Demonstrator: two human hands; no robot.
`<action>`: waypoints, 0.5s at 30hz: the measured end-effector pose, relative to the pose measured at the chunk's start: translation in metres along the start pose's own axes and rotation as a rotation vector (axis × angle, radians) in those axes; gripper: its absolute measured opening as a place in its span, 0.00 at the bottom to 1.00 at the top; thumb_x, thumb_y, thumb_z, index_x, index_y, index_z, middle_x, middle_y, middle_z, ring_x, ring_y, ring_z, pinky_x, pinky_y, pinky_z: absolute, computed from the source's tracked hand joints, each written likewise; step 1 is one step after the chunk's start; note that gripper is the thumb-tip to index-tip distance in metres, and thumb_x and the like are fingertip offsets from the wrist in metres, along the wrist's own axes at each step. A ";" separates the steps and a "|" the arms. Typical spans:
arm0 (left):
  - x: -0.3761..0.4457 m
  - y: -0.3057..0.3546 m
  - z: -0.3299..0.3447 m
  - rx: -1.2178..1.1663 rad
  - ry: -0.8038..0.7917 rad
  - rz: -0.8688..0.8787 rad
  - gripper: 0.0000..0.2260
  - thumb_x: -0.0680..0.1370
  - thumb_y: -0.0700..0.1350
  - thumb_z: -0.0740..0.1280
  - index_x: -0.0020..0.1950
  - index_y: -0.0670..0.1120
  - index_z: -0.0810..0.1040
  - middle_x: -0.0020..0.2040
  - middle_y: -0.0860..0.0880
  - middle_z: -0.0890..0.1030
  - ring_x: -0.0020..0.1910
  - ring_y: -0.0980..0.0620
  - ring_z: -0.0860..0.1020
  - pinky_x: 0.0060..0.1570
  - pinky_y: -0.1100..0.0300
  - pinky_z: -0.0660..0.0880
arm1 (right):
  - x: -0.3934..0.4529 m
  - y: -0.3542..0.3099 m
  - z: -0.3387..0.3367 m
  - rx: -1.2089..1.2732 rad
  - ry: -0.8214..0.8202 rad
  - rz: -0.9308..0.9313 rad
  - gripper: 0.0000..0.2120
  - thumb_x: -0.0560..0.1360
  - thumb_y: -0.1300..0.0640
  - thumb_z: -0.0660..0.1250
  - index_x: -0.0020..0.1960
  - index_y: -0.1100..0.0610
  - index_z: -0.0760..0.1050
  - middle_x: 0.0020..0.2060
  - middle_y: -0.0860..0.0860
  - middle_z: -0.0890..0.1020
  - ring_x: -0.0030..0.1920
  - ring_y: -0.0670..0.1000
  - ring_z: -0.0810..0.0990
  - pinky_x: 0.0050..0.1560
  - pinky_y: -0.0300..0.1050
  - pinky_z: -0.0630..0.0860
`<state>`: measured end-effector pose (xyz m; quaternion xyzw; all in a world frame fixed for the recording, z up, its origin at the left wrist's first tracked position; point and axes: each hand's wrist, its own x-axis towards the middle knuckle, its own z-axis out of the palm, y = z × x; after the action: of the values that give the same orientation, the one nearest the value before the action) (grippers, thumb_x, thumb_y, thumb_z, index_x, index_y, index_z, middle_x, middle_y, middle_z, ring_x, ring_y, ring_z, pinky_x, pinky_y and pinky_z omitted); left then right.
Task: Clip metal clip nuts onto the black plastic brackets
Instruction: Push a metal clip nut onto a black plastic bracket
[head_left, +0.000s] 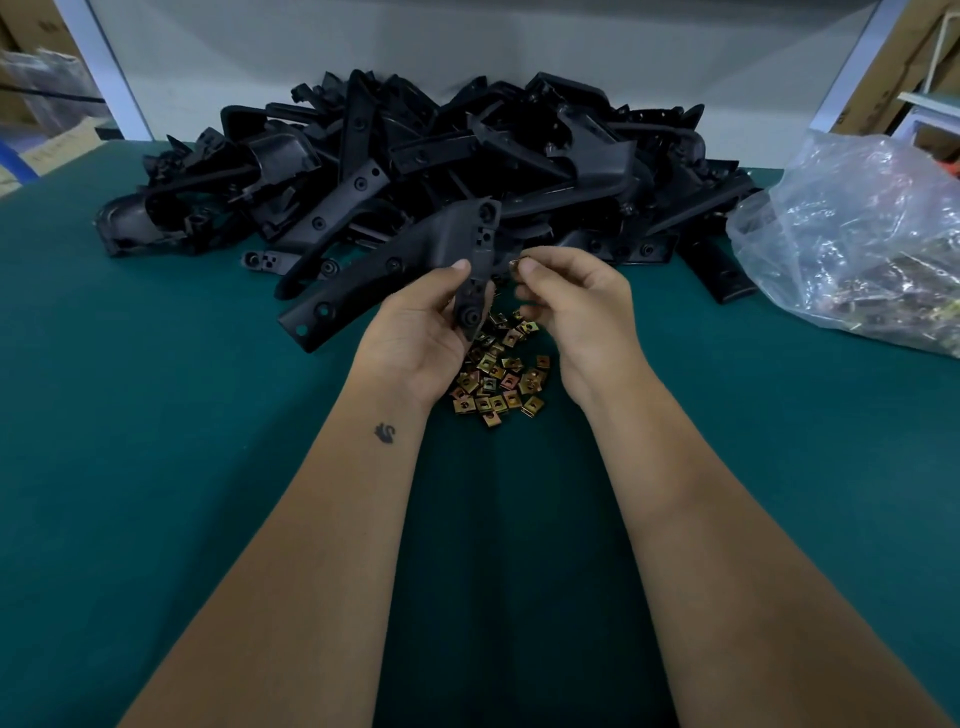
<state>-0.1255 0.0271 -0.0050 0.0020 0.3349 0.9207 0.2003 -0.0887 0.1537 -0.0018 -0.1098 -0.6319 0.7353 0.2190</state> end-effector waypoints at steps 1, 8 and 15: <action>0.000 0.000 -0.001 0.003 -0.003 -0.005 0.04 0.79 0.34 0.66 0.49 0.38 0.80 0.42 0.44 0.84 0.40 0.51 0.83 0.46 0.62 0.82 | 0.000 -0.001 0.000 0.074 -0.011 0.021 0.05 0.76 0.66 0.69 0.46 0.58 0.81 0.39 0.51 0.84 0.40 0.47 0.81 0.41 0.40 0.77; 0.001 -0.001 -0.003 -0.035 -0.026 -0.029 0.03 0.78 0.35 0.67 0.49 0.37 0.80 0.44 0.42 0.85 0.42 0.50 0.84 0.44 0.60 0.82 | -0.002 -0.006 0.003 0.342 -0.052 0.077 0.06 0.75 0.70 0.68 0.49 0.63 0.81 0.38 0.55 0.85 0.38 0.49 0.83 0.42 0.39 0.80; -0.003 -0.001 0.000 -0.013 -0.064 -0.058 0.08 0.78 0.34 0.66 0.41 0.37 0.84 0.43 0.42 0.85 0.40 0.50 0.84 0.47 0.59 0.82 | -0.004 -0.008 0.003 0.313 -0.058 0.094 0.05 0.77 0.65 0.67 0.45 0.60 0.82 0.37 0.54 0.85 0.37 0.49 0.83 0.39 0.39 0.80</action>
<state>-0.1222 0.0262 -0.0048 0.0206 0.3223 0.9161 0.2375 -0.0850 0.1497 0.0061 -0.0825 -0.5098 0.8371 0.1805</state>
